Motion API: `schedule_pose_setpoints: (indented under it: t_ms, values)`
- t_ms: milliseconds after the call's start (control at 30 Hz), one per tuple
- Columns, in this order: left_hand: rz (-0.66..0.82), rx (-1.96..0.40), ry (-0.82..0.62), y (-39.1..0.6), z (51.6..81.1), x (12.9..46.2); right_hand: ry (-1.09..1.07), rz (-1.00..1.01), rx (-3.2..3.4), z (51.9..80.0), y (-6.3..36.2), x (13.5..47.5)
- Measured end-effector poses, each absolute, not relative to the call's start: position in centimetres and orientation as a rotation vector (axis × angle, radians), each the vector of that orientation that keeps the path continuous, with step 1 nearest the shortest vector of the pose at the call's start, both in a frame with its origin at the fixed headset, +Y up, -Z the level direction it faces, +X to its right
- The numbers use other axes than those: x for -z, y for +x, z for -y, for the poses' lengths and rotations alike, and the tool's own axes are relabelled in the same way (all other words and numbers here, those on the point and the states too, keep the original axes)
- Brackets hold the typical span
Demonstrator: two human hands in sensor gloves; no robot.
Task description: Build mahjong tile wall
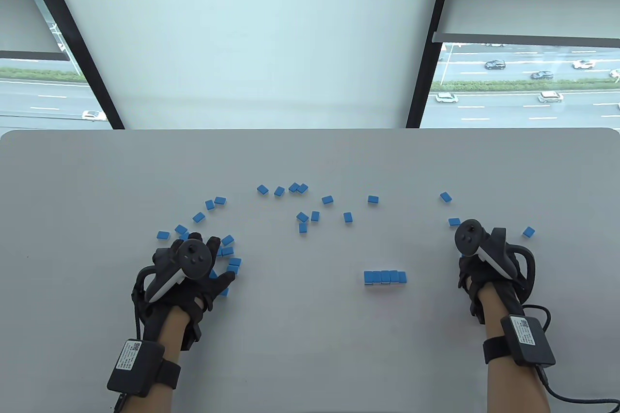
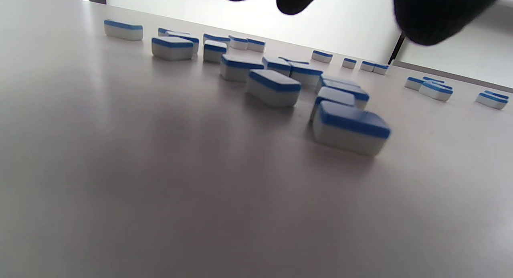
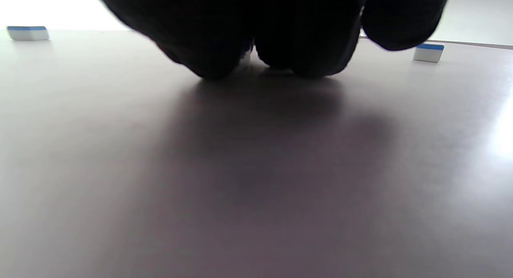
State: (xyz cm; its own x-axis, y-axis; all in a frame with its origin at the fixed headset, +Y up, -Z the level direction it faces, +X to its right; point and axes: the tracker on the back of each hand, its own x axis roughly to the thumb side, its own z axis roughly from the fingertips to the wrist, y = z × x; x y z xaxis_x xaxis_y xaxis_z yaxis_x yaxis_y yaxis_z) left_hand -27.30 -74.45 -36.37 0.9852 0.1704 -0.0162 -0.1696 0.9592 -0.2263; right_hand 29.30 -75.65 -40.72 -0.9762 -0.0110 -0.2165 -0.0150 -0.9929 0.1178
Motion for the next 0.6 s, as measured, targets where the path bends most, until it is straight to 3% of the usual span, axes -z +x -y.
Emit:
schedule_pose_setpoints:
  t_ms: [200,600]
  values:
    - [0.001,-0.173,-0.231,-27.3,74.4,36.3,-0.298,-0.192,-3.114,75.4,28.5,40.6]
    - [0.003,-0.18,-0.229,-27.3,74.3,36.3,0.095,-0.181,-3.022,72.9,22.1,38.4]
